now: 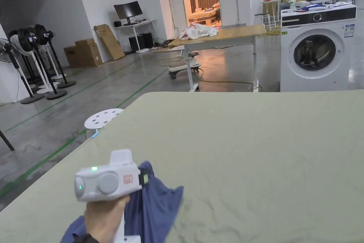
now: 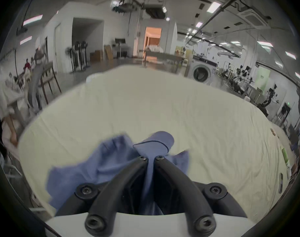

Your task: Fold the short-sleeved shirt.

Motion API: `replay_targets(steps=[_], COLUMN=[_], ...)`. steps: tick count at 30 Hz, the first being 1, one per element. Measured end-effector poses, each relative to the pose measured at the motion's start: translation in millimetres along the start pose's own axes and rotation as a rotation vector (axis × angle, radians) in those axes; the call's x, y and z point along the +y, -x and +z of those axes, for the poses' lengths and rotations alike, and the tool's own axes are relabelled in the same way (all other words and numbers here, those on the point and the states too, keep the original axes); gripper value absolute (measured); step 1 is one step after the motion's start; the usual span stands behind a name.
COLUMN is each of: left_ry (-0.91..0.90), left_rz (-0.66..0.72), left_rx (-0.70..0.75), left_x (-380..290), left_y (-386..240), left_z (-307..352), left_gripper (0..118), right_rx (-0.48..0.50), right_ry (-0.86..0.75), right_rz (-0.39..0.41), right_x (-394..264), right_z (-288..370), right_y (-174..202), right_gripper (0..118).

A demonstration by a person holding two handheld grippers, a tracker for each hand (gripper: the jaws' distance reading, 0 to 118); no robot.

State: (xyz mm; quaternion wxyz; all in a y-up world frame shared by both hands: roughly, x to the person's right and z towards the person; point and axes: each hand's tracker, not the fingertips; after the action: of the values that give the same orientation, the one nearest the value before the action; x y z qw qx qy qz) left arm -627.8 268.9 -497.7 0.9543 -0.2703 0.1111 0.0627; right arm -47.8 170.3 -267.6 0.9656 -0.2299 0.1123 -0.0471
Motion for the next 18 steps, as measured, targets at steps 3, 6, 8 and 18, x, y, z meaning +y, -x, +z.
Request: replay_targets(steps=[3, 6, 8, 18], left_ry=[-0.126, -0.199, -0.202, -0.022], left_rz=[-0.013, -0.133, -0.204, -0.389], left_rx=[-0.051, -0.113, -0.171, -0.671], left_x=[50, 84, 100, 1], left_y=[-21, -68, -106, -338], left_z=[28, 50, 51, 16], left_gripper=[0, 0, 0, 0], right_rx=[-0.013, -0.035, -0.054, -0.161], right_ry=[-0.006, -0.018, -0.032, -0.069], right_rz=[-0.022, -0.041, -0.056, -0.085], right_x=[-1, 0, 1, -1], right_z=[3, 7, 12, 49], right_y=[-7, -14, -19, -42], right_gripper=[0, 0, 0, 0])
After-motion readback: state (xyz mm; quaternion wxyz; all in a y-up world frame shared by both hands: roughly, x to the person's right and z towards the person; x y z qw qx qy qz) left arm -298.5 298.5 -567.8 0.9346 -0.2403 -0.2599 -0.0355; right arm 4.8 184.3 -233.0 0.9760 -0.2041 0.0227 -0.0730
